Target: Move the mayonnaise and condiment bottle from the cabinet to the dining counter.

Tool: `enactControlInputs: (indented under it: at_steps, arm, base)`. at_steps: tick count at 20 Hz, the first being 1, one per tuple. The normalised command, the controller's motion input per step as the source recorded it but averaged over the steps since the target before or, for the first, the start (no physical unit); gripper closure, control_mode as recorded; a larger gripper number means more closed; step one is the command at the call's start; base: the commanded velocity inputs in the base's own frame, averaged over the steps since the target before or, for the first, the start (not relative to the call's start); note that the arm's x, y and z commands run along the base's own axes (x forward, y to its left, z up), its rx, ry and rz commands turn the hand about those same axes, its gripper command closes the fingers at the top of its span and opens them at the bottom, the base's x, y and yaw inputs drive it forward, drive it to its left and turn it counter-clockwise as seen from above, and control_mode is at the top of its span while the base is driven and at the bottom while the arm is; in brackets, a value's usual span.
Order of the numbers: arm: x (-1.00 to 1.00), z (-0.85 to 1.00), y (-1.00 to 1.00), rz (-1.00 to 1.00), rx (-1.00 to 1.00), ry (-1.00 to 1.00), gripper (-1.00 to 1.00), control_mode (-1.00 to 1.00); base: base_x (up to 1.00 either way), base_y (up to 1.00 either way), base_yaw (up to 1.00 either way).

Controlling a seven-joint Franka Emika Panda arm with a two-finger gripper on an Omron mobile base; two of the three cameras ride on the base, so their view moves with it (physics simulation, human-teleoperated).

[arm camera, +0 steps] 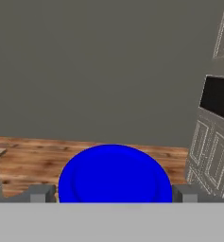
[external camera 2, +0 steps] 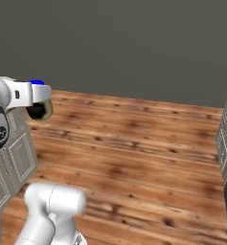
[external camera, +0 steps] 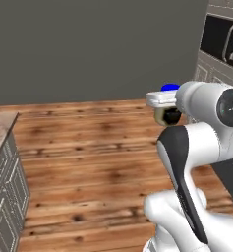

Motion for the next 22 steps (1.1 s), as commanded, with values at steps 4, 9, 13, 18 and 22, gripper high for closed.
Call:
enactControlInputs:
  at_steps: [4,9,13,18,22]
  arm:
    - [0.0,0.0,0.0,0.0,0.0,0.0,1.0,1.0]
    - [0.0,0.0,0.0,0.0,0.0,0.0,1.0,1.0]
    - [0.0,0.0,0.0,0.0,0.0,0.0,1.0,1.0]
    - [0.0,0.0,0.0,0.0,0.0,0.0,1.0,1.0]
    - [0.0,0.0,0.0,0.0,0.0,0.0,1.0,1.0]
  base:
    - [1.0,0.5,0.0]
    - [1.0,0.31,-0.01]
    - [1.0,0.26,-0.13]
    - [1.0,0.08,-0.04]
    - [1.0,0.0,0.09]
